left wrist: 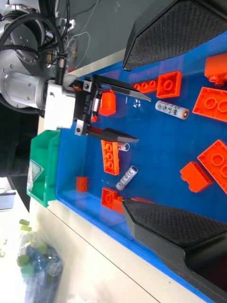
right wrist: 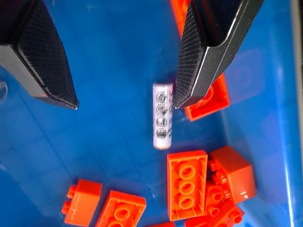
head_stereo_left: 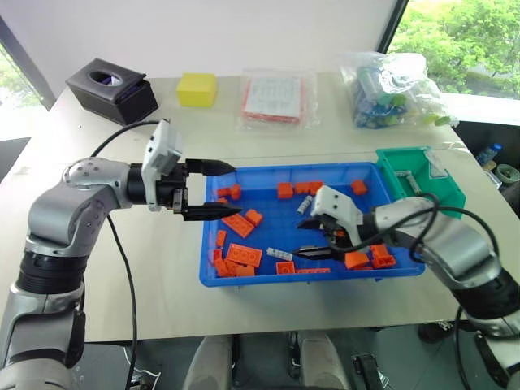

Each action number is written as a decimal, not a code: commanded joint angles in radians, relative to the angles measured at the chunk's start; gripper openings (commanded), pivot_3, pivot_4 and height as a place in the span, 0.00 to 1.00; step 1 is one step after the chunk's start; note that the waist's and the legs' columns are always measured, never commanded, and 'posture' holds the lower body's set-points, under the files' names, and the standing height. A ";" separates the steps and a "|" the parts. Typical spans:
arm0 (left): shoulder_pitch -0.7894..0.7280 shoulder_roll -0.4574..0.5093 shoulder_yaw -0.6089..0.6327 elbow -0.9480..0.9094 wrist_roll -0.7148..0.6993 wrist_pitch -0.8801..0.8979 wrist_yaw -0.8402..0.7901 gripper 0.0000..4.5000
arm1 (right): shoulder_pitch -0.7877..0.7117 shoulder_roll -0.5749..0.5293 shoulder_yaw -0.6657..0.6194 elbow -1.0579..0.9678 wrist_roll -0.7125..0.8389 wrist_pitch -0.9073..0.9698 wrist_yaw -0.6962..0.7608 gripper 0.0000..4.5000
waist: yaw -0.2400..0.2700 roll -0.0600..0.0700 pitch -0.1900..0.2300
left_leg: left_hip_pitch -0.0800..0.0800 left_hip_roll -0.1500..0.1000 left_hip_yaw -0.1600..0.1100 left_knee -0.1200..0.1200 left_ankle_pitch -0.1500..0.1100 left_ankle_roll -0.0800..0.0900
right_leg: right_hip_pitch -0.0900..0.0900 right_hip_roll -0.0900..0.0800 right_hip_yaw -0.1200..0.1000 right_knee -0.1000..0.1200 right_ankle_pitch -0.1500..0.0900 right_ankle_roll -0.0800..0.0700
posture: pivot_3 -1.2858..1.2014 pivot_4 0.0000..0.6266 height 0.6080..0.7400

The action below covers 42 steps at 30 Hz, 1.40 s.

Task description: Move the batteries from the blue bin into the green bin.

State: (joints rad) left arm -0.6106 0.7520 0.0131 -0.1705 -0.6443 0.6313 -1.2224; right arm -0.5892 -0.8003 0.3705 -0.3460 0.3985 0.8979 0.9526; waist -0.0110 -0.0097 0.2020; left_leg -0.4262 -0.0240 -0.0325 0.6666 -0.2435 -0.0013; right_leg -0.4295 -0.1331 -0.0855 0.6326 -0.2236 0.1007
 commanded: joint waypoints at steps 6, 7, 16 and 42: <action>0.001 0.017 0.031 -0.034 -0.015 -0.002 0.014 1.00 | -0.061 0.038 0.125 0.026 -0.097 -0.046 0.054 0.73 | 0.002 0.000 0.000 | 0.000 -0.001 0.000 0.000 0.000 0.000 | 0.000 0.000 0.000 0.000 0.000 0.001 | 0.52 0.24 0.64; 0.001 0.017 0.031 -0.034 -0.016 -0.002 0.015 1.00 | -0.065 0.045 0.134 0.029 -0.104 -0.046 0.058 0.73 | 0.001 0.000 0.000 | 0.000 -0.001 0.000 0.000 0.000 0.000 | 0.000 0.000 0.000 0.000 0.001 0.001 | 0.52 0.24 0.64; -0.007 0.015 0.030 -0.033 -0.019 -0.001 0.028 1.00 | -0.089 0.104 0.148 0.071 -0.155 -0.042 0.055 0.73 | 0.000 0.000 0.000 | 0.000 0.000 0.000 0.000 0.000 0.000 | 0.000 0.000 0.000 0.001 0.001 0.001 | 0.52 0.24 0.64; -0.023 0.009 0.030 -0.015 -0.010 -0.016 0.028 1.00 | -0.086 0.111 0.083 0.081 -0.133 -0.016 0.073 0.73 | -0.001 0.000 0.000 | 0.001 0.000 0.001 0.001 0.000 0.000 | 0.000 0.000 0.000 0.002 0.001 0.001 | 0.52 0.24 0.64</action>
State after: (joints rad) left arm -0.6223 0.7517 0.0160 -0.1640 -0.6437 0.6226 -1.1955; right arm -0.6735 -0.6857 0.4624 -0.2189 0.2587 0.8871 1.0194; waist -0.0116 -0.0100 0.2019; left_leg -0.4257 -0.0245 -0.0317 0.6673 -0.2433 -0.0017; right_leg -0.4293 -0.1330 -0.0855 0.6347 -0.2226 0.1016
